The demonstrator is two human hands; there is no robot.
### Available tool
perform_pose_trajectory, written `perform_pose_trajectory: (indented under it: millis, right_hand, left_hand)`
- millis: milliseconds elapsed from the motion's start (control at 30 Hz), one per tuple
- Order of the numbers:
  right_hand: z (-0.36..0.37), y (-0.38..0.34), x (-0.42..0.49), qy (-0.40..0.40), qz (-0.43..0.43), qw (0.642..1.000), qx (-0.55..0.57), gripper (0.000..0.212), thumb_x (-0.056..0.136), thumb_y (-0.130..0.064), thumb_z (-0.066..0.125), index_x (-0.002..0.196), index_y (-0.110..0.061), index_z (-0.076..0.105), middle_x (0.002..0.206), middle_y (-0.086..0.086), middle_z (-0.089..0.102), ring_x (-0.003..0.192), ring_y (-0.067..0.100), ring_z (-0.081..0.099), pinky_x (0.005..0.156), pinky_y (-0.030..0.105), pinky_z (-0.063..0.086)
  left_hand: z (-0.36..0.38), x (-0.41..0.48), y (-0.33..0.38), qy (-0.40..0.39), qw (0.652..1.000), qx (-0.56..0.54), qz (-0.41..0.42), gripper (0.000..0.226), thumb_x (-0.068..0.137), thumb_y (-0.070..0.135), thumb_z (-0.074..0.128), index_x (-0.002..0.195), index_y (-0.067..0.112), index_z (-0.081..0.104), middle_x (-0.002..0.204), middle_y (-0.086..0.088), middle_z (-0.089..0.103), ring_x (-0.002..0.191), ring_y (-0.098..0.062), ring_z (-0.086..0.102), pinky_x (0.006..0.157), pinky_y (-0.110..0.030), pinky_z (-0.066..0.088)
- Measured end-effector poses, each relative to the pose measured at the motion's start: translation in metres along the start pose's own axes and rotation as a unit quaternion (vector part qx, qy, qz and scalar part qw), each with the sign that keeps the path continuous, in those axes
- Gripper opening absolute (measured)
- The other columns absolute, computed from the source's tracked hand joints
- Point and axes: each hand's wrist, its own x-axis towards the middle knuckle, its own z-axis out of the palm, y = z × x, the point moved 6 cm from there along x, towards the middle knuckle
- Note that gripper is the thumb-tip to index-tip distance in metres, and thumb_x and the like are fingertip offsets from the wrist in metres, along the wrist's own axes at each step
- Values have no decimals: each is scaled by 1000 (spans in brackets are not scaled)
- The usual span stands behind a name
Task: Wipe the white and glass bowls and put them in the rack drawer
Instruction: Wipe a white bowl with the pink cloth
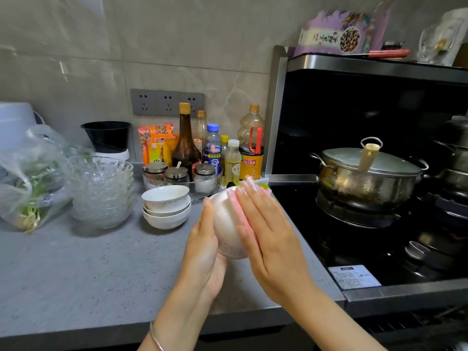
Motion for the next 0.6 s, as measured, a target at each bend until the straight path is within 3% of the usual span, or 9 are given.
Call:
perform_pose_trajectory:
  millis: [67, 167, 233, 300, 400, 500, 600]
  right_hand:
    - [4, 3, -4, -4, 18, 1000, 25, 49, 104, -29, 19, 148, -10, 32, 157, 4, 24, 148, 18, 14, 118, 44, 19]
    - [13, -9, -16, 7, 4, 1000, -6, 52, 104, -33, 21, 151, -11, 24, 161, 6, 12, 148, 28, 5, 119, 49, 11]
    - [15, -17, -20, 19, -18, 998, -61, 52, 103, -38, 20, 150, -14, 24, 160, 4, 12, 148, 30, 3, 118, 53, 9]
    - [11, -17, -13, 20, -32, 995, -96, 50, 103, -36, 20, 148, -18, 30, 158, 3, 18, 148, 28, 8, 117, 53, 12]
    - [5, -1, 1, -6, 9, 999, -50, 49, 104, -34, 19, 147, -21, 35, 157, 1, 26, 147, 19, 14, 117, 46, 20]
    - [9, 10, -3, -22, 45, 998, 33, 48, 104, -34, 19, 149, -20, 32, 158, -6, 21, 148, 13, 12, 120, 30, 16]
    - [11, 9, -16, 12, 53, 997, 57, 46, 103, -30, 30, 147, -18, 35, 157, -11, 18, 147, 15, 15, 118, 22, 14]
  left_hand:
    - [-1, 1, 2, 19, 999, -28, -9, 48, 96, 44, 40, 120, 9, 61, 109, -15, 71, 100, -23, 69, 86, -38, 54]
    - [-2, 2, -5, 50, 996, -60, -48, 52, 95, 48, 43, 116, 5, 63, 103, -15, 73, 89, -20, 72, 70, -29, 60]
    - [3, 0, -11, 23, 996, -54, -69, 50, 95, 50, 42, 108, 8, 66, 98, -10, 74, 84, -15, 72, 62, -22, 58]
    - [6, -1, -12, -5, 998, -30, -55, 46, 95, 48, 41, 105, 13, 68, 98, -6, 75, 87, -12, 72, 67, -22, 57]
    - [3, -1, -5, -11, 1000, 1, -18, 42, 97, 43, 39, 112, 15, 66, 104, -8, 73, 96, -16, 70, 81, -32, 56]
    - [-3, 3, -4, 2, 999, -18, -32, 47, 96, 45, 39, 120, 12, 62, 109, -14, 71, 98, -24, 69, 87, -44, 53]
    - [-11, 7, -8, 33, 998, -41, -42, 52, 96, 46, 40, 123, 7, 59, 110, -17, 70, 96, -22, 70, 76, -35, 59]
